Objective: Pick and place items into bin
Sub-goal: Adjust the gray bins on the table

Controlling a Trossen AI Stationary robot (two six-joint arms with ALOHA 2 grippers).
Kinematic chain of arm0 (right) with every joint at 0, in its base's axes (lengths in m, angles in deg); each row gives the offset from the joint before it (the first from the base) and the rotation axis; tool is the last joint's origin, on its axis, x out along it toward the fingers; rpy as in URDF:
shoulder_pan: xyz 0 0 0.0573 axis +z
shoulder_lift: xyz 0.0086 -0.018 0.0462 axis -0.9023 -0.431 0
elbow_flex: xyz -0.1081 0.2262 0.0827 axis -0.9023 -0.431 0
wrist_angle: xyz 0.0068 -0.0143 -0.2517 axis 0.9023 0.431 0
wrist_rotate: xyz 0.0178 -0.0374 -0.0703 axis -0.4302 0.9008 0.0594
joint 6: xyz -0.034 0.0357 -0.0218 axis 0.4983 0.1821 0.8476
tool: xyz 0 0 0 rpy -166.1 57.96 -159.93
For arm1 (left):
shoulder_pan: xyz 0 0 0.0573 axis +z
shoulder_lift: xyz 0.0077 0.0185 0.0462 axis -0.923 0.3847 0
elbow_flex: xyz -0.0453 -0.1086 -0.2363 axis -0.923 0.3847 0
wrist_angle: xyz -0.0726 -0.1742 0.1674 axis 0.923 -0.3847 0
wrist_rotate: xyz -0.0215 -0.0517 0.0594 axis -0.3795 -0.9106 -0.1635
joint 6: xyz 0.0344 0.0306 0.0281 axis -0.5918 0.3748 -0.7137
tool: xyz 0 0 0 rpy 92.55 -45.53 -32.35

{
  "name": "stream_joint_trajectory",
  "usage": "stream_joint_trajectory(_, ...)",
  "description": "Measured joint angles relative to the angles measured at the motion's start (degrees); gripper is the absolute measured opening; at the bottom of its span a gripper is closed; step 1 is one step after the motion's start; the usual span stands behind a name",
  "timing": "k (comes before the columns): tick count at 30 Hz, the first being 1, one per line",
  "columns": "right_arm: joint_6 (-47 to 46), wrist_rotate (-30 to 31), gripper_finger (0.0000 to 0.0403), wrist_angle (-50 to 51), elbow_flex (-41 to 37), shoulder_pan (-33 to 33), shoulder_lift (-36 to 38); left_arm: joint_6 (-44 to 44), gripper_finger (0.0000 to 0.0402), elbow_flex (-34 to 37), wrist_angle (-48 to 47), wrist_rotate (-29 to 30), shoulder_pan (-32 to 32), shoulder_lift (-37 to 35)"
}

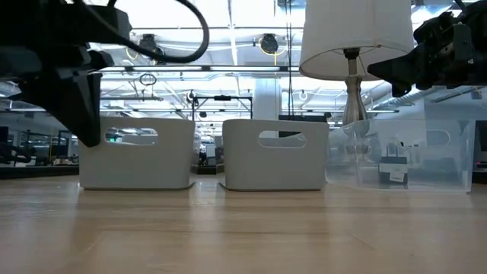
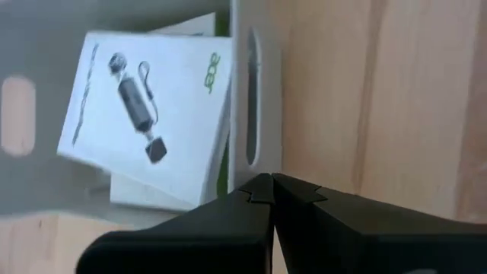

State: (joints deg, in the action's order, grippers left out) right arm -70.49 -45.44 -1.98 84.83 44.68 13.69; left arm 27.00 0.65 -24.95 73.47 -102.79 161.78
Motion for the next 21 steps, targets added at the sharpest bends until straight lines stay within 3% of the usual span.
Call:
stream_joint_trajectory(9, 0.0, -0.02, 0.0004, 0.0, 0.01, 0.0, 0.0, -1.11, 0.0004, -0.3, 2.09, -0.9, -1.15, 0.0)
stream_joint_trajectory(15, 0.28, 0.0, 0.0004, 0.0, 0.02, 0.0, 0.0, -11.23, 0.0003, -7.65, 1.87, 1.13, -2.27, -1.66)
stream_joint_trajectory(18, 0.39, 0.05, 0.0004, 0.0, 0.01, 0.0, 0.0, -15.59, 0.0005, -12.12, -3.39, 6.93, 1.16, -3.49)
stream_joint_trajectory(21, 0.39, 0.07, 0.0004, -0.1, 0.0, 0.0, 0.0, -22.16, 0.0003, -14.2, -5.14, 7.42, 7.95, -4.81)
